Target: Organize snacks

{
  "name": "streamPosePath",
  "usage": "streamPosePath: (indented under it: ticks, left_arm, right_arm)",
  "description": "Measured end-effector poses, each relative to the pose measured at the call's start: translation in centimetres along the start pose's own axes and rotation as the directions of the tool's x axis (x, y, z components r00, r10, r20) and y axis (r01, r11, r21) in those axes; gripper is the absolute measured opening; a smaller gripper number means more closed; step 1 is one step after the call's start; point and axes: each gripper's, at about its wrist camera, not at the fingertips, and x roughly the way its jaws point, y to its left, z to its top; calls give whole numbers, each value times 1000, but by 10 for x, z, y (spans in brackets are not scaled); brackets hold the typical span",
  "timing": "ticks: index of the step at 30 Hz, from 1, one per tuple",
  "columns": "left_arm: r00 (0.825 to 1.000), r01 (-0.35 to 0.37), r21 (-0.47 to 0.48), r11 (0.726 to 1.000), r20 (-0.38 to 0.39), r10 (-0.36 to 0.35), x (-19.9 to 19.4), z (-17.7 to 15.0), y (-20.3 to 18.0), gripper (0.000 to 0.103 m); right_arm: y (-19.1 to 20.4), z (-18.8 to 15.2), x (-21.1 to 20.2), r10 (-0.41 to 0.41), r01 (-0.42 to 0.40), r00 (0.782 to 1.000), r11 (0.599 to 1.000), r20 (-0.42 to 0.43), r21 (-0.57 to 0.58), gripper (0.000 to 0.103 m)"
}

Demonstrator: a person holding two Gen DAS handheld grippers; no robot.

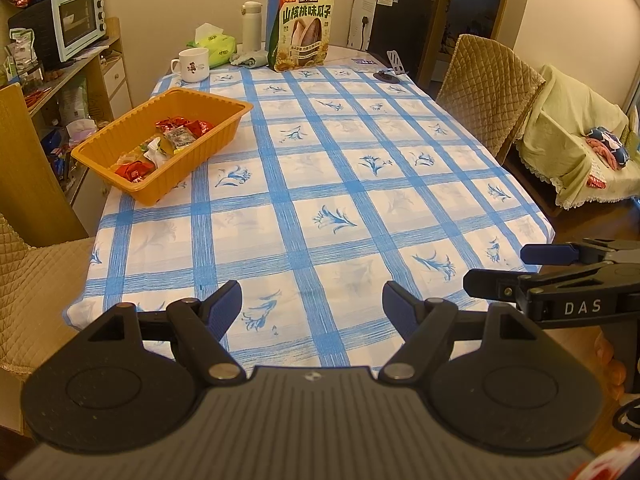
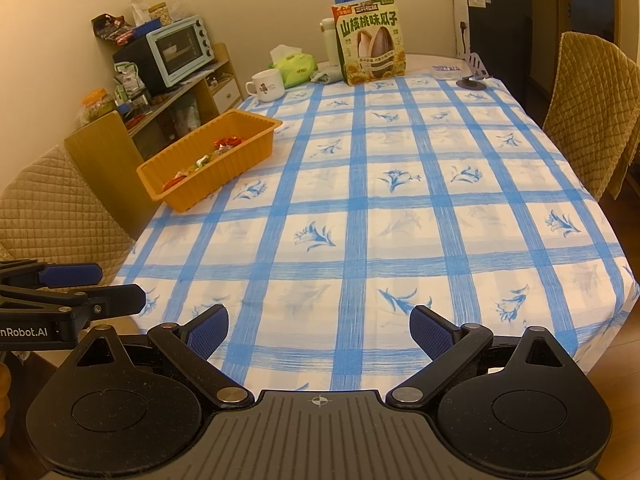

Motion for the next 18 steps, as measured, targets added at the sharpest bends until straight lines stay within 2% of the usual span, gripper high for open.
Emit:
streamPosePath:
  ticks: [18]
  left_arm:
    - [1000,0,-5,1000,21,1,-7,-7,3,76]
  right_arm:
    - [4,-2,-3,5,-5,1000,1000,2,-9,97]
